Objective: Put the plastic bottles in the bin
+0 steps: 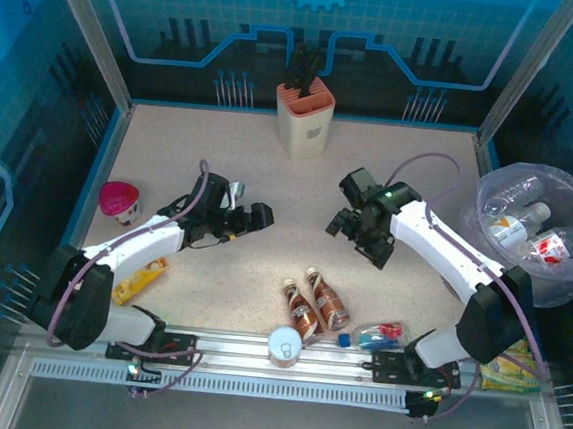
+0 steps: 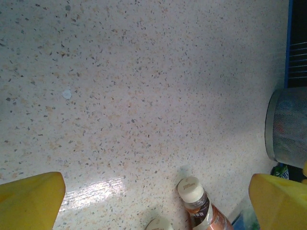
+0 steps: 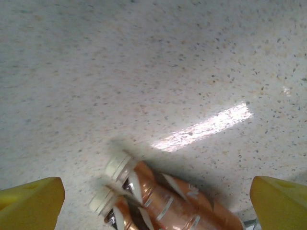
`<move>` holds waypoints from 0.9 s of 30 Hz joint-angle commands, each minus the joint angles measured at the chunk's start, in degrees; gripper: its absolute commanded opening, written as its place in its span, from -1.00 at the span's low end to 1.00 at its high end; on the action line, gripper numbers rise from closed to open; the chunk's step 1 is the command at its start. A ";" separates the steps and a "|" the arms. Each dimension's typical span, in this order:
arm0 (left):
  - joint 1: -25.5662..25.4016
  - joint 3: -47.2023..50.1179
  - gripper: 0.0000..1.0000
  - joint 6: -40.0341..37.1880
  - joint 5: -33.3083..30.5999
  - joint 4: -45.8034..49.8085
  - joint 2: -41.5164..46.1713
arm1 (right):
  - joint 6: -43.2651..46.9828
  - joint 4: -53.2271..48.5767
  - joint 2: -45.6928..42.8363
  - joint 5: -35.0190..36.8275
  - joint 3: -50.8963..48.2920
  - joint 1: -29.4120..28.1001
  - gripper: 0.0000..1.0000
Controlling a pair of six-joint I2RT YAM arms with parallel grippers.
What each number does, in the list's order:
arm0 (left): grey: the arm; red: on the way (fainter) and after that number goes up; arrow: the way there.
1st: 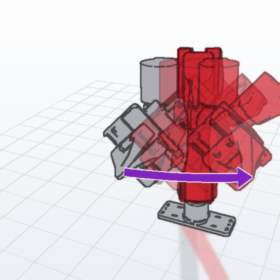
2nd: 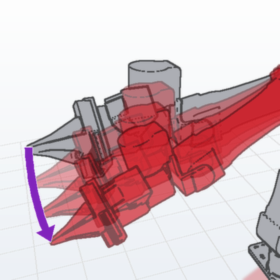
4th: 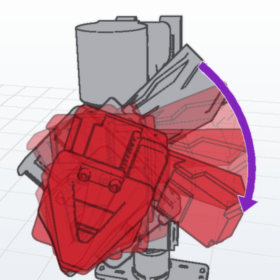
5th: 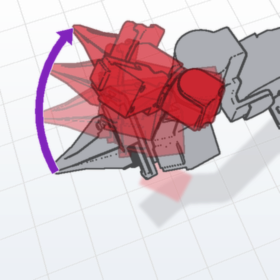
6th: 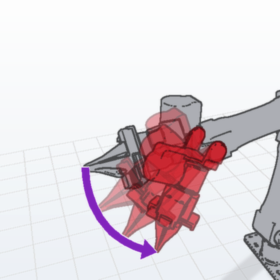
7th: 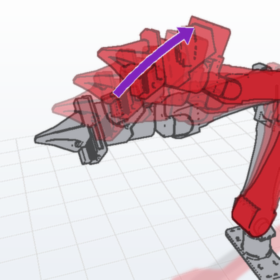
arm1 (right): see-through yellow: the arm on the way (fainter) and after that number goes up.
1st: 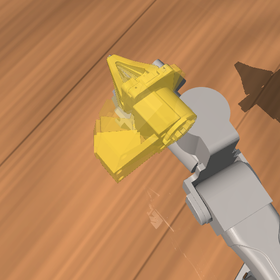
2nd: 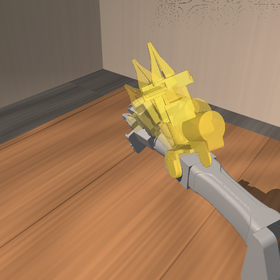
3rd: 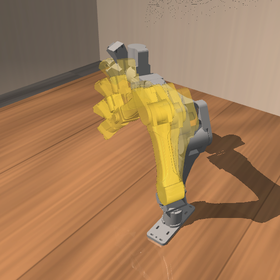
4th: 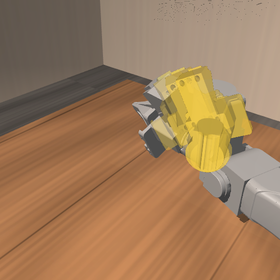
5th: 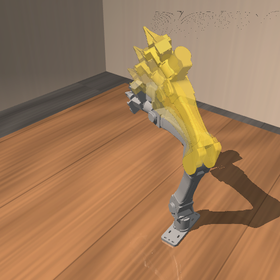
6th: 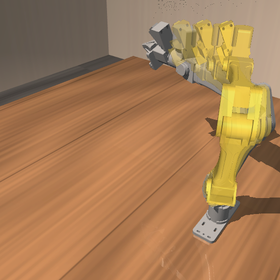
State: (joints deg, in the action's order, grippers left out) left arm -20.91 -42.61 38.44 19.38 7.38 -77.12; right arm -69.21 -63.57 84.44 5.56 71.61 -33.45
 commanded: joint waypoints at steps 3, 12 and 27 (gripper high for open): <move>0.51 -0.15 0.99 -1.47 1.39 0.14 1.11 | -1.85 -14.15 -6.02 -2.95 -5.30 -6.66 1.00; 0.80 -1.34 0.99 -2.57 2.25 1.87 2.22 | -18.24 -15.30 -17.20 -5.89 -15.78 -17.46 0.99; 1.50 -1.95 0.98 -2.93 2.08 4.31 4.65 | -33.43 1.17 -24.78 -4.93 -31.10 -16.64 0.99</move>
State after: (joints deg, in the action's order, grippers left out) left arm -20.18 -42.72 36.91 20.49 10.24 -74.06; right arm -100.14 -63.59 58.63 1.21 41.89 -50.46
